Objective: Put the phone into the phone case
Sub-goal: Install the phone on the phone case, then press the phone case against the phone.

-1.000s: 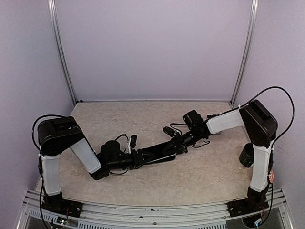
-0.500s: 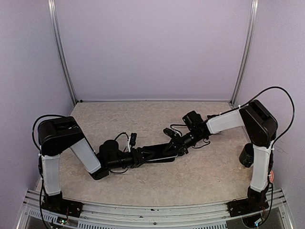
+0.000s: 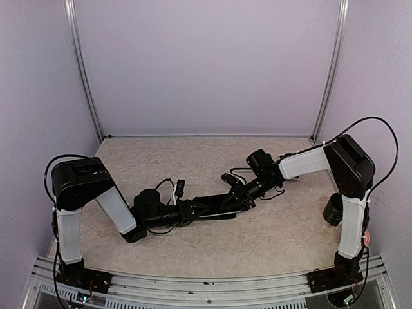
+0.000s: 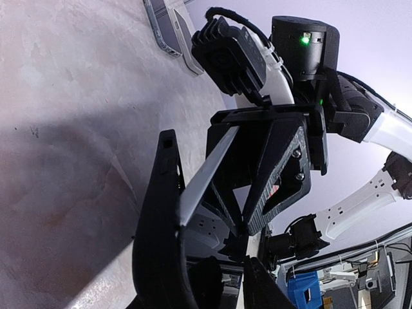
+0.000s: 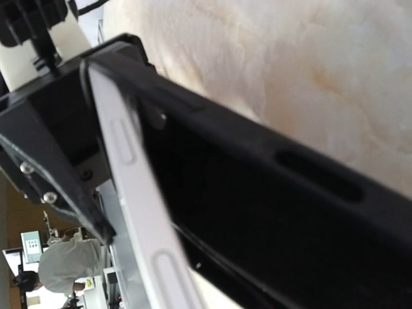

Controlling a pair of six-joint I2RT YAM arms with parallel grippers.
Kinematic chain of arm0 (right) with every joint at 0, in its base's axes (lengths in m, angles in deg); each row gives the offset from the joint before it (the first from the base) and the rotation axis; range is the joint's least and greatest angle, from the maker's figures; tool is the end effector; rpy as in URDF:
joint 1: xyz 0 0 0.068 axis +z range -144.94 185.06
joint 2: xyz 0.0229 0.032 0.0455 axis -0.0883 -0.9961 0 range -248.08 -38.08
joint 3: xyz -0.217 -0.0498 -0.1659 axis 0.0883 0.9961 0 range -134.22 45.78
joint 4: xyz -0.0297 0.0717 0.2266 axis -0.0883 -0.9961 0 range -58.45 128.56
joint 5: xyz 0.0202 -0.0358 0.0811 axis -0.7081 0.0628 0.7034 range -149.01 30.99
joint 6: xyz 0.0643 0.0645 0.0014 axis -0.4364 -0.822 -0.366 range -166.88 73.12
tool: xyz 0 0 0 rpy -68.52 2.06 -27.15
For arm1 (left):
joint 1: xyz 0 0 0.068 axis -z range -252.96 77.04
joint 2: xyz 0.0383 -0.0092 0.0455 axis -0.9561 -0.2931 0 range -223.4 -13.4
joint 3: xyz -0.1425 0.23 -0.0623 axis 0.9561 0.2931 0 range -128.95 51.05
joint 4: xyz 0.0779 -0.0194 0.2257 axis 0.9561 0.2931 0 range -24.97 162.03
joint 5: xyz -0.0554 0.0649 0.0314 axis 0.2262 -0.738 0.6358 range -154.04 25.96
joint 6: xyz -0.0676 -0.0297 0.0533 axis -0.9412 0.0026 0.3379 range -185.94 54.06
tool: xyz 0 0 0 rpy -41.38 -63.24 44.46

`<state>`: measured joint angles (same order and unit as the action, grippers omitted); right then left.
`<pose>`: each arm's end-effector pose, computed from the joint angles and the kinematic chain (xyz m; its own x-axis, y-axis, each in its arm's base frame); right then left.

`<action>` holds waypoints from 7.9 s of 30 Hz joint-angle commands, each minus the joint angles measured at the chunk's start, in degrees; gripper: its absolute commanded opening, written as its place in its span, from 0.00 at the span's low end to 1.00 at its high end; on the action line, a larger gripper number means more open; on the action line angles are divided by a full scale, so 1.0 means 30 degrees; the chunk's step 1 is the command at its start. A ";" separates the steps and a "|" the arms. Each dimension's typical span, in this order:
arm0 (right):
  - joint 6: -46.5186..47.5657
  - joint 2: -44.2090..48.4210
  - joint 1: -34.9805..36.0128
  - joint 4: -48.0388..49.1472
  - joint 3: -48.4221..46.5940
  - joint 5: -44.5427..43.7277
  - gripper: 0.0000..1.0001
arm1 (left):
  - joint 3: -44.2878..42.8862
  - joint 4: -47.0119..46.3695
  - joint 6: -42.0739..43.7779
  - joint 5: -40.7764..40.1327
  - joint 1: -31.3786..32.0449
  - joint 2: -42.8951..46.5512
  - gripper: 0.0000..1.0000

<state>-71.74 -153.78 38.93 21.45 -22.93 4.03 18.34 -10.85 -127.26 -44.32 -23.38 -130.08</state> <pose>0.2750 0.2722 0.1349 -0.9199 -0.3877 -0.0593 -0.2085 0.3553 0.9112 0.2209 -0.3019 0.1186 -0.8625 -0.2611 -0.4335 0.3678 0.2649 -0.8914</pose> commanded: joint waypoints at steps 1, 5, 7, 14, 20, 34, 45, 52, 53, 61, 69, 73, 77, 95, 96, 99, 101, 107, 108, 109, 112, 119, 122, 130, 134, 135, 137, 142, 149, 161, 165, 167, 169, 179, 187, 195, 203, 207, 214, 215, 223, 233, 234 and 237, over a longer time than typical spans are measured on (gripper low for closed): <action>0.0659 0.0736 -0.0182 -0.0846 -0.0554 -0.0273 0.34 | -0.0120 -0.1232 0.0165 0.0368 -0.0019 -0.0070 0.33; 0.0855 0.0856 -0.0313 -0.1075 -0.0509 -0.0396 0.34 | -0.0084 -0.1247 0.0166 0.0412 -0.0013 -0.0071 0.29; 0.0896 0.0944 -0.0384 -0.1188 -0.0477 -0.0437 0.35 | -0.0083 -0.1232 0.0166 0.0414 -0.0036 -0.0016 0.27; 0.1195 0.1314 -0.0692 -0.1655 -0.0379 -0.0744 0.35 | -0.0061 -0.1259 0.0135 0.0418 -0.0033 -0.0041 0.24; 0.1453 0.1757 -0.0905 -0.2138 -0.0275 -0.1216 0.36 | -0.0025 -0.1336 0.0110 0.0423 -0.0033 -0.0067 0.23; 0.1714 0.3068 -0.1709 -0.2358 0.1159 -0.2090 0.36 | 0.0235 -0.1725 0.0049 0.0420 -0.0166 0.0035 0.19; 0.1745 0.4284 -0.2465 -0.2369 0.2169 -0.2413 0.37 | 0.0297 -0.1884 -0.0006 0.0425 -0.0187 0.0049 0.16; 0.1540 0.4931 -0.2753 -0.2060 0.2654 -0.2586 0.37 | 0.0400 -0.1958 0.0019 0.0426 -0.0180 0.0119 0.13; 0.1522 0.5021 -0.2825 -0.2052 0.2735 -0.2602 0.37 | 0.0414 -0.1958 0.0020 0.0449 -0.0180 0.0133 0.12; 0.1488 0.5944 -0.3035 -0.1657 0.3308 -0.2591 0.37 | 0.0473 -0.2852 0.0100 0.0958 -0.0238 0.0193 0.09; 0.1804 0.7262 -0.3028 -0.0987 0.3892 -0.2059 0.38 | 0.0763 -0.5779 0.0301 0.2638 -0.0295 0.0324 0.07; 0.2012 0.8322 -0.3035 -0.0238 0.4381 -0.1800 0.39 | 0.0766 -0.6634 0.0661 0.3713 -0.0297 0.0555 0.06; 0.2114 0.9607 -0.3028 0.0631 0.5049 -0.1020 0.40 | 0.0903 -0.6641 0.1260 0.4198 -0.0282 0.1165 0.06; 0.2286 1.2574 -0.1471 0.3935 0.6987 0.1868 0.52 | 0.0985 -0.8633 0.1170 0.7124 -0.0298 0.3020 0.06; 0.2374 1.2785 -0.1320 0.4015 0.7063 0.1829 0.52 | 0.0973 -0.8890 0.1021 0.7292 -0.0297 0.2967 0.06; 0.2577 1.2996 -0.0977 0.4005 0.7142 0.1806 0.54 | 0.0878 -0.9833 0.0371 0.7721 -0.0325 0.2850 0.06; 0.2815 1.2941 -0.0815 0.3737 0.7064 0.1608 0.59 | 0.0794 -1.0086 0.0110 0.7917 -0.0340 0.2754 0.06; 0.3202 1.2714 -0.0688 0.3132 0.6972 0.0508 0.65 | 0.0704 -1.0091 -0.0005 0.8292 -0.0297 0.3113 0.06; 0.3320 1.2700 -0.0692 0.2992 0.6952 0.0268 0.66 | 0.0707 -1.0090 -0.0034 0.8342 -0.0301 0.3191 0.06; 0.3389 1.2657 -0.0685 0.2927 0.6959 0.0065 0.66 | 0.0722 -1.0072 -0.0064 0.8345 -0.0312 0.3300 0.06; 0.3384 1.2343 -0.0685 0.2806 0.6939 -0.0269 0.67 | 0.0752 -1.0072 -0.0119 0.8423 -0.0297 0.3462 0.05; 0.3129 1.1650 -0.0533 0.2992 0.7109 -0.0001 0.67 | 0.0595 -1.0054 -0.0184 0.8456 -0.0297 0.3599 0.05; 0.3258 1.1430 -0.0332 0.2819 0.7054 0.0121 0.66 | 0.0468 -1.0069 -0.0220 0.8456 -0.0323 0.3484 0.05; 0.3231 1.0901 0.0618 0.3506 0.7085 0.0973 0.57 | -0.0222 -0.9901 -0.0543 0.8467 -0.1072 0.2739 0.02; 0.3128 1.0843 0.0862 0.4060 0.7108 0.1453 0.49 | -0.0870 -0.8460 -0.0191 0.8688 -0.1400 0.2582 0.02; 0.3094 1.0898 0.0868 0.4185 0.7126 0.1580 0.46 | -0.1002 -0.7850 0.0038 0.8688 -0.1435 0.2594 0.02; 0.2965 1.1054 0.0852 0.4563 0.7190 0.1951 0.43 | -0.1178 -0.6543 0.0692 0.8638 -0.1461 0.2816 0.02; 0.2260 1.1671 0.0860 0.5938 0.7492 0.3004 0.39 | -0.1291 -0.3444 0.2517 0.8454 -0.1496 0.3784 0.02; 0.1328 1.2053 0.0853 0.7810 0.7762 0.4140 0.38 | -0.1256 -0.2544 0.2849 0.8549 -0.1674 0.4150 0.02; 0.0251 1.3707 0.0858 0.9603 0.8380 0.5071 0.48 | -0.1108 -0.2306 0.2852 0.8341 -0.1653 0.4035 0.02; -0.0417 1.3567 0.0869 1.0570 0.8702 0.5247 0.44 | -0.1109 -0.2309 0.2802 0.8307 -0.1590 0.3987 0.02; -0.0700 1.3470 0.0857 1.0887 0.8765 0.5333 0.36 | -0.1080 -0.2278 0.2785 0.8277 -0.1586 0.3995 0.02; -0.0852 1.3323 0.0850 1.1050 0.8757 0.5394 0.24 | -0.1052 -0.2284 0.2783 0.8236 -0.1572 0.3948 0.06; -0.0171 1.2564 0.0864 0.9618 0.8392 0.4225 0.02 | -0.1050 -0.1077 0.3358 0.7736 -0.1500 0.4015 0.26; 0.1325 1.2081 0.0843 0.6919 0.7741 0.2944 0.00 | -0.0970 -0.0368 0.3835 0.7487 -0.1469 0.4233 0.39; 0.2342 1.2404 0.0832 0.5278 0.7298 0.2181 0.00 | -0.0977 -0.0374 0.3906 0.7626 -0.1440 0.4265 0.16; 0.2292 1.2414 0.0742 0.5113 0.7122 0.2085 0.26 | -0.0962 -0.0381 0.4052 0.7780 -0.1352 0.4374 0.06; 0.1976 1.2762 0.0501 0.5300 0.6964 0.2065 0.37 | -0.0962 0.0069 0.4272 0.7642 -0.1344 0.4511 0.05; 0.2120 1.2590 0.0162 0.4494 0.6615 0.1468 0.37 | -0.0962 0.0277 0.4337 0.7488 -0.1322 0.4504 0.04; 0.2111 1.2567 0.0070 0.4349 0.6559 0.1160 0.37 | -0.0966 0.0277 0.4317 0.7487 -0.1300 0.4500 0.04; 0.2561 1.2166 -0.0188 0.2927 0.5734 -0.0891 0.34 | -0.1018 0.0394 0.4300 0.7516 -0.1293 0.4443 0.04; 0.3405 1.2298 -0.0204 0.2249 0.5736 -0.2610 0.00 | -0.1021 0.0533 0.4276 0.7308 -0.1264 0.4332 0.04; 0.3458 1.2402 -0.0192 0.2201 0.5735 -0.2839 0.00 | -0.1021 0.0536 0.4284 0.7289 -0.1264 0.4310 0.04; 0.3619 1.2697 -0.0186 0.2062 0.5708 -0.3221 0.00 | -0.1021 0.0535 0.4282 0.7255 -0.1264 0.4273 0.04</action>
<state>-61.86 -118.00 38.71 27.88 -3.95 -0.62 15.30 -10.76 -115.13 -21.43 -27.24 -117.23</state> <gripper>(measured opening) 0.074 0.110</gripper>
